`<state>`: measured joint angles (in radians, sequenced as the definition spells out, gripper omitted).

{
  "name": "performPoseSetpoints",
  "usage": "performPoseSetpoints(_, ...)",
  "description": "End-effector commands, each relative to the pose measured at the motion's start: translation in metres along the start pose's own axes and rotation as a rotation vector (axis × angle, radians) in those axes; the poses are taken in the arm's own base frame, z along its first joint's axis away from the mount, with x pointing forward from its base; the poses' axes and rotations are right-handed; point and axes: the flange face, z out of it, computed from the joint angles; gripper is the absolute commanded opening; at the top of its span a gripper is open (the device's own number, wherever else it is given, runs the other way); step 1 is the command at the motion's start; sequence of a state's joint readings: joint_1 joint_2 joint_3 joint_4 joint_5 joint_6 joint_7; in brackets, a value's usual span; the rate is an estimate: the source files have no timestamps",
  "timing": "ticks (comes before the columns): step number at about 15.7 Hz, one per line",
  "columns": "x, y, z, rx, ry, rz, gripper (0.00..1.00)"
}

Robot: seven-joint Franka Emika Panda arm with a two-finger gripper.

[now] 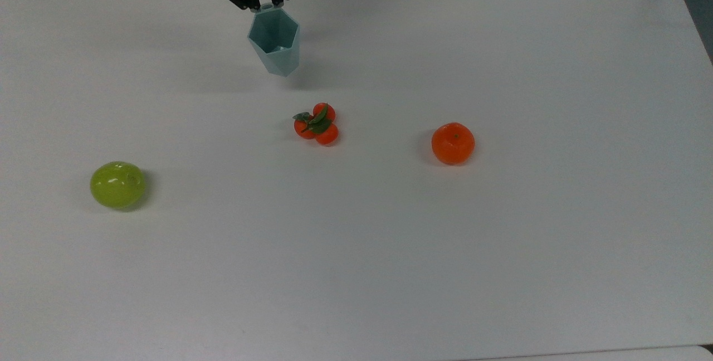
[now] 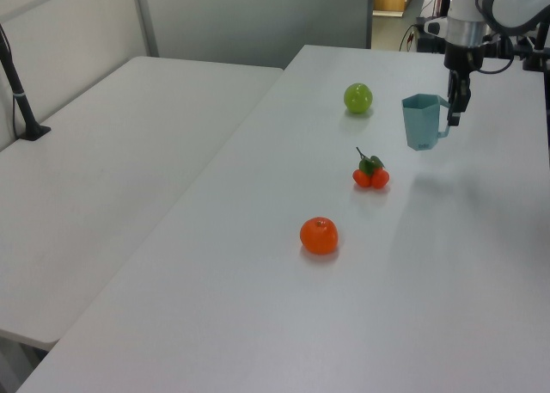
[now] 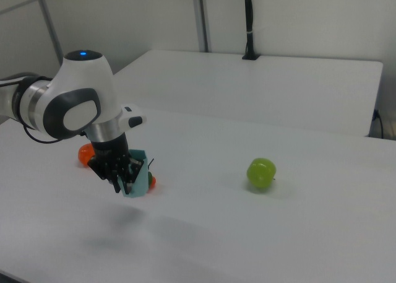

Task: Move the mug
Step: 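Lower the teal mug onto the table and open the gripper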

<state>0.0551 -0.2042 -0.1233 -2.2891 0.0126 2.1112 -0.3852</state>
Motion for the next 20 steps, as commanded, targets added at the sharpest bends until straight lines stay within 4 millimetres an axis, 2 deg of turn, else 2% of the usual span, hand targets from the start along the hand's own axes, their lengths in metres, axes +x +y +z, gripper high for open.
performPoseSetpoints(1,-0.016,0.001,0.013,-0.004,0.038,-0.002,0.01)
performPoseSetpoints(6,-0.027,0.006,0.048,-0.011,0.044,0.015,0.01)
performPoseSetpoints(9,-0.028,0.009,0.056,-0.01,0.035,0.022,0.02)
performPoseSetpoints(11,-0.028,0.01,0.068,-0.003,0.01,0.026,0.05)
performPoseSetpoints(15,-0.027,0.011,0.074,0.0,-0.002,0.026,0.07)
performPoseSetpoints(17,-0.028,0.01,0.075,0.003,-0.009,0.031,0.17)
performPoseSetpoints(18,-0.028,0.01,0.075,0.006,-0.013,0.038,0.25)
performPoseSetpoints(20,-0.029,0.011,0.074,0.013,-0.015,0.057,0.49)
